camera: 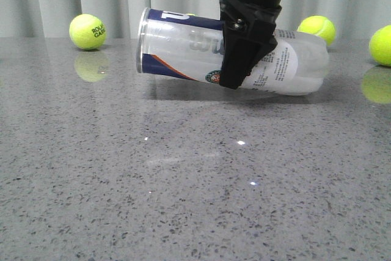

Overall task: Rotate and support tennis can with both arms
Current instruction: 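Lift the can with the right gripper and set it down nearer the center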

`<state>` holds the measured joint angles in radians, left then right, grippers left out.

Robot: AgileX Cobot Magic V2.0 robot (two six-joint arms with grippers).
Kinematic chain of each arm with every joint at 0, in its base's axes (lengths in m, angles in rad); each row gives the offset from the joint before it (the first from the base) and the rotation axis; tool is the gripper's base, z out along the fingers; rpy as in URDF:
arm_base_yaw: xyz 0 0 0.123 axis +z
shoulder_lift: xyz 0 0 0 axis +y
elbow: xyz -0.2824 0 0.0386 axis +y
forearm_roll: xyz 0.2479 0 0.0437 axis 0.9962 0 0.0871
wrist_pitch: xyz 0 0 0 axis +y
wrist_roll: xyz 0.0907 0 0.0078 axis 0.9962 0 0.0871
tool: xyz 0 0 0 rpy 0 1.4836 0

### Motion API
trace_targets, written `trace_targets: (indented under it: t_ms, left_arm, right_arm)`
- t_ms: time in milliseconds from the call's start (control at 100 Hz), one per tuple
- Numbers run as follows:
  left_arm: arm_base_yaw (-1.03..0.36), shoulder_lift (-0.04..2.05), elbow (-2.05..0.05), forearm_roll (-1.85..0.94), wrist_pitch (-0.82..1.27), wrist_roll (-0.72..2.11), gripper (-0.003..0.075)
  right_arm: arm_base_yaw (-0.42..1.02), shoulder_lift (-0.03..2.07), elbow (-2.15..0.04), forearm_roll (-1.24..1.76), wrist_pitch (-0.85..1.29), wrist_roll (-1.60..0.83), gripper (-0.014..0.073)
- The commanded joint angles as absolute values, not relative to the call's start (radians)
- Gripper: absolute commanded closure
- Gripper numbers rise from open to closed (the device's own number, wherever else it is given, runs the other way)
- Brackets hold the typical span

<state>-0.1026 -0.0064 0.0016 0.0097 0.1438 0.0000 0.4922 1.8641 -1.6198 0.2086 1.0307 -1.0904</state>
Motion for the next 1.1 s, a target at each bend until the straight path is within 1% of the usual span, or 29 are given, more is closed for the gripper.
trace_targets:
  t_ms: [0, 180, 320, 870, 1090]
  left_arm:
    - [-0.1, -0.039, 0.045, 0.0, 0.061, -0.013, 0.0738]
    - [-0.1, -0.039, 0.045, 0.0, 0.061, -0.013, 0.0738]
    - [-0.1, -0.039, 0.045, 0.0, 0.061, -0.013, 0.0739]
    - [-0.1, -0.039, 0.045, 0.0, 0.061, -0.013, 0.0738]
    - [-0.1, -0.039, 0.045, 0.0, 0.061, -0.013, 0.0738]
  right_arm:
    - [0.492, 1.817, -1.655, 0.214, 1.013, -1.091, 0.001]
    - [0.492, 1.817, -1.655, 0.214, 1.008, -1.091, 0.0004]
    - [0.492, 1.817, -1.655, 0.214, 1.006, -1.091, -0.0071]
    - [0.492, 1.804, -1.657, 0.214, 1.005, -1.09, -0.0069]
    - [0.492, 1.712, -1.658, 0.214, 1.039, -1.079, -0.0069]
